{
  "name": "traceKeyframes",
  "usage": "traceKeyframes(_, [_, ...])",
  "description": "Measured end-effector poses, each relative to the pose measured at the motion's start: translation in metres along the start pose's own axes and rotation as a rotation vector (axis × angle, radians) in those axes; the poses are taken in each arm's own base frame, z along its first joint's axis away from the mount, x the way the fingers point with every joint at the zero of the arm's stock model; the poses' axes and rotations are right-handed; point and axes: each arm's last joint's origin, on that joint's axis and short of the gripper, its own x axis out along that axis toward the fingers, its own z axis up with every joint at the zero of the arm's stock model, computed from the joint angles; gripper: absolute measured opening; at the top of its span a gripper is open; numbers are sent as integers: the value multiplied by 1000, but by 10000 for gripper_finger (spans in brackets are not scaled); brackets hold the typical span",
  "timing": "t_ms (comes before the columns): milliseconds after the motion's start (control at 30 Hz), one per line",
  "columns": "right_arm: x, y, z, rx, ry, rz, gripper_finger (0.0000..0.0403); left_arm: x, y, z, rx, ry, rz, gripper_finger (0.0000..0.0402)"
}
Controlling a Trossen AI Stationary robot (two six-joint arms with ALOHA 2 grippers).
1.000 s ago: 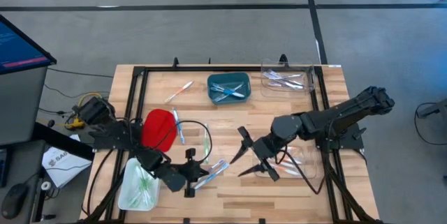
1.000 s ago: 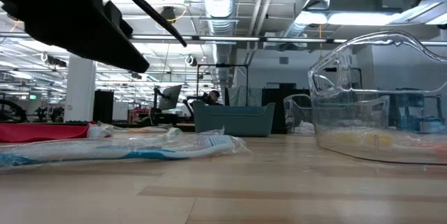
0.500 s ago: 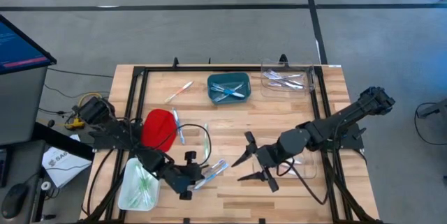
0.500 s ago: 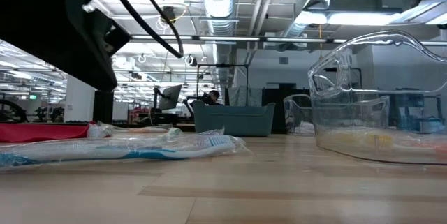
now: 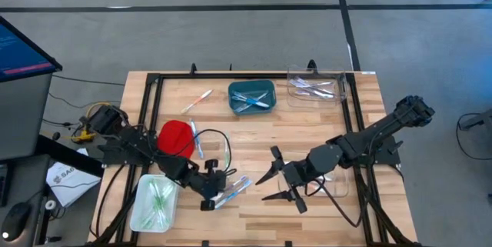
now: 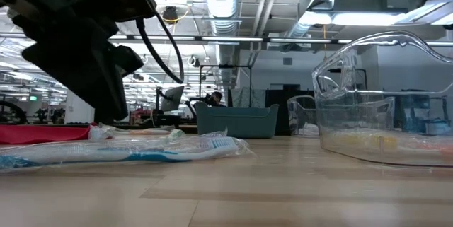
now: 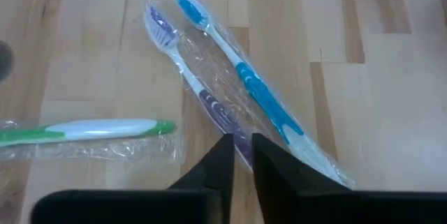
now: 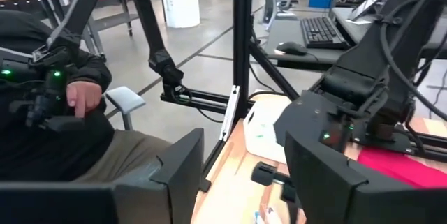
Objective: Pick & Place Toothbrushes
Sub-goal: Put the purple toothbrush into the top transparent bin
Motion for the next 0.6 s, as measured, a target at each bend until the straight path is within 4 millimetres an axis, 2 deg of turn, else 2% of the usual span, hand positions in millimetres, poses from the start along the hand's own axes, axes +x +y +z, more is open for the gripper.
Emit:
traceKeyframes(200, [0, -1, 0, 1, 0, -6, 191, -1, -3, -2, 13, -4, 3, 87])
traceKeyframes(433, [0, -1, 0, 1, 0, -5, 195, 4, -15, -10, 58, 2, 17, 92])
traceKeyframes(600, [0, -1, 0, 1, 0, -6, 195, 21, -20, -19, 87, 33, 63, 92])
